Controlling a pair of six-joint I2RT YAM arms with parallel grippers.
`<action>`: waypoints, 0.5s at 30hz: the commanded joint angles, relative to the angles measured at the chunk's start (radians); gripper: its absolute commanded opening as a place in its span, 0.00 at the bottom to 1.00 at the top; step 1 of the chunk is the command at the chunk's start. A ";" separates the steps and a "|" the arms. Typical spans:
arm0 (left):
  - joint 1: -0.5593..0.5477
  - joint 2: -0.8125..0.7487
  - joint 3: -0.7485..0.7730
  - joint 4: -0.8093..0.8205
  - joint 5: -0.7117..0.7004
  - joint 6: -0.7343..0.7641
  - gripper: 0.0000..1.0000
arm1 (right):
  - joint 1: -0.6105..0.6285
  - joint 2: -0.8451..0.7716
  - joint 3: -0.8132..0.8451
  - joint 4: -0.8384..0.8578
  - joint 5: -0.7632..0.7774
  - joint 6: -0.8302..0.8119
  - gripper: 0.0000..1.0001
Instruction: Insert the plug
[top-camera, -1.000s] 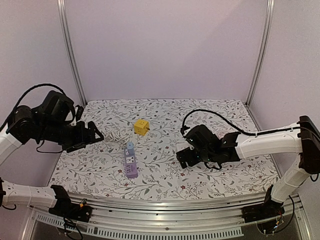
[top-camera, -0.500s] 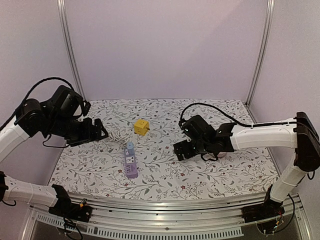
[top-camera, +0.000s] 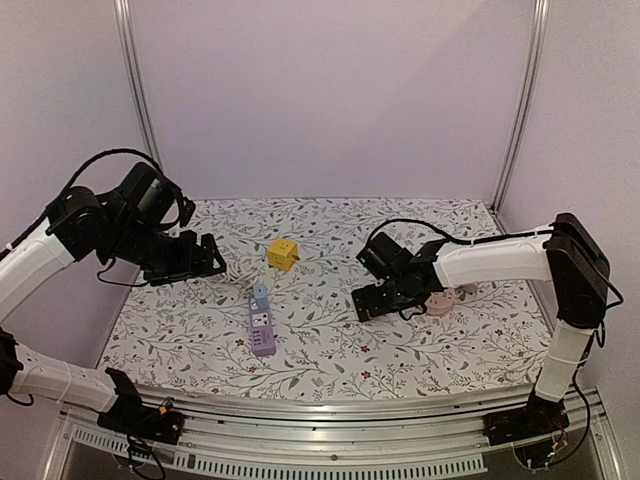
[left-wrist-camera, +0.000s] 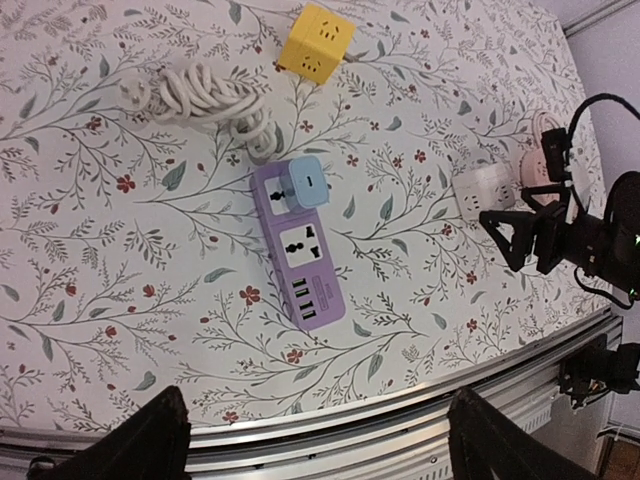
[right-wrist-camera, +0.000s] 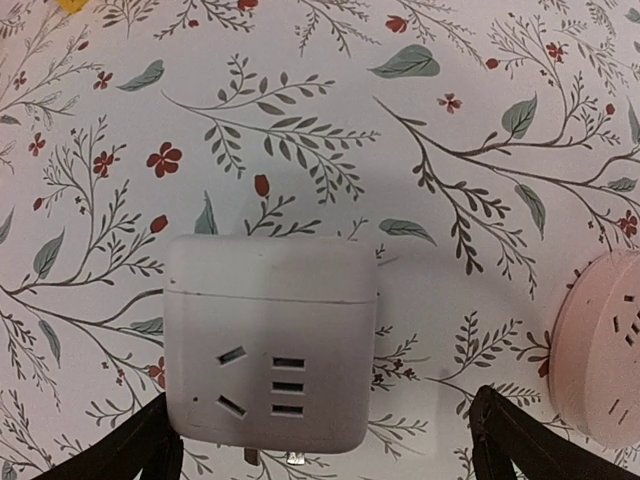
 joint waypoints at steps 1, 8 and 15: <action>0.021 0.027 0.017 0.018 0.036 0.031 0.89 | -0.003 0.047 0.031 -0.016 -0.049 0.021 0.99; 0.036 0.056 0.019 0.046 0.066 0.047 0.89 | -0.002 0.078 0.036 0.002 -0.082 0.014 0.96; 0.051 0.078 0.024 0.050 0.086 0.063 0.88 | -0.003 0.097 0.043 0.014 -0.075 -0.025 0.90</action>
